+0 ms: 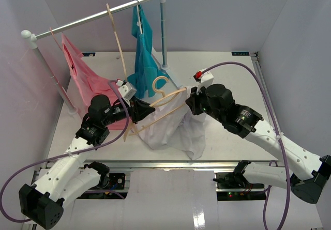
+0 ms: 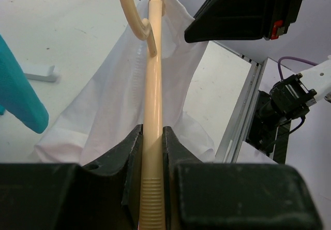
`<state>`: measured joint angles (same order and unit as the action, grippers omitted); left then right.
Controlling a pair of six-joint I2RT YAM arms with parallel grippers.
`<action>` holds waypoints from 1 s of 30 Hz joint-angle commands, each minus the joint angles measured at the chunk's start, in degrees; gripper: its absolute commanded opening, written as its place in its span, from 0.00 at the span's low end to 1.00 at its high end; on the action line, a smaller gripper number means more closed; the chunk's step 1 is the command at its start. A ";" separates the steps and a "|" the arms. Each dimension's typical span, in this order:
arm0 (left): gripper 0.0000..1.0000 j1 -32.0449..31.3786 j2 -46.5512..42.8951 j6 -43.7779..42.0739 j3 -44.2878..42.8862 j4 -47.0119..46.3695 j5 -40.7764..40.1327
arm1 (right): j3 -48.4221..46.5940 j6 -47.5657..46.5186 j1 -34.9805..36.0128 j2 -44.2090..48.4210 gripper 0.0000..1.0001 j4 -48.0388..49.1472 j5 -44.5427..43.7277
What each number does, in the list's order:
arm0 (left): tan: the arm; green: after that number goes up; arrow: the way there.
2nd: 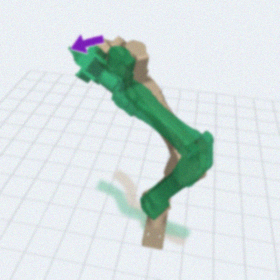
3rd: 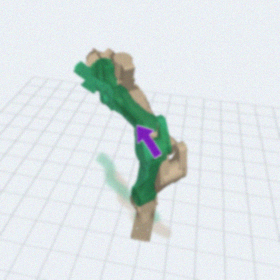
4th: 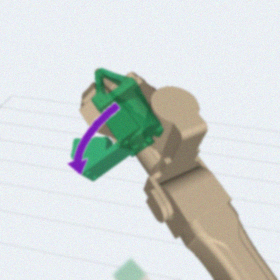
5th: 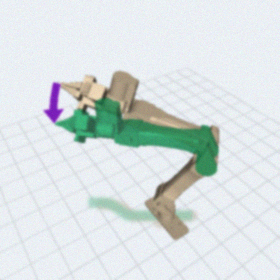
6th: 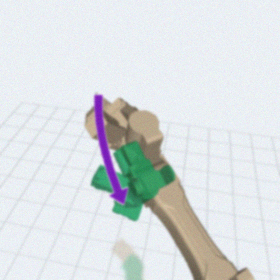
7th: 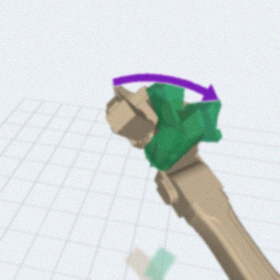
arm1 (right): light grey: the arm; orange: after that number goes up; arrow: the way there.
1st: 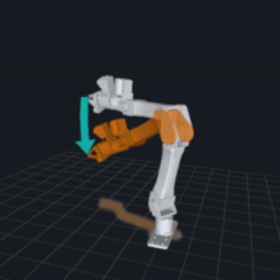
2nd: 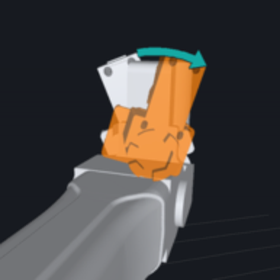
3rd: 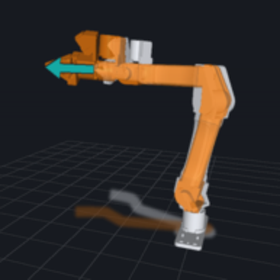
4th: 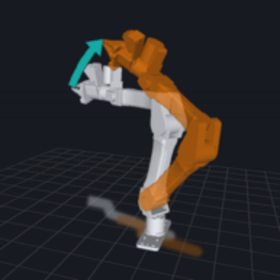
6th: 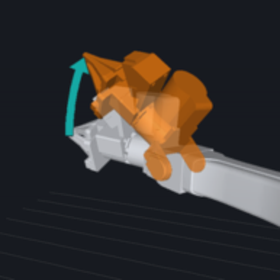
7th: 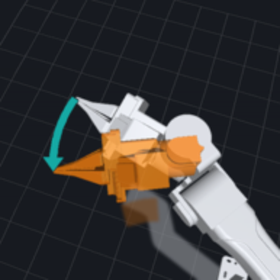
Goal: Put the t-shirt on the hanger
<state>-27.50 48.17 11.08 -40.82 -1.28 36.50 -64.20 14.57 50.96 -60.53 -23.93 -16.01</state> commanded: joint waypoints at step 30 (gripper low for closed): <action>0.00 -0.45 2.18 -11.36 -8.91 11.89 16.58 | -10.03 -13.81 0.37 -2.66 0.08 -2.43 6.99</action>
<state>-27.60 49.97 0.84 -48.75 14.80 45.89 -71.04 4.89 51.13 -62.33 -29.92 -11.69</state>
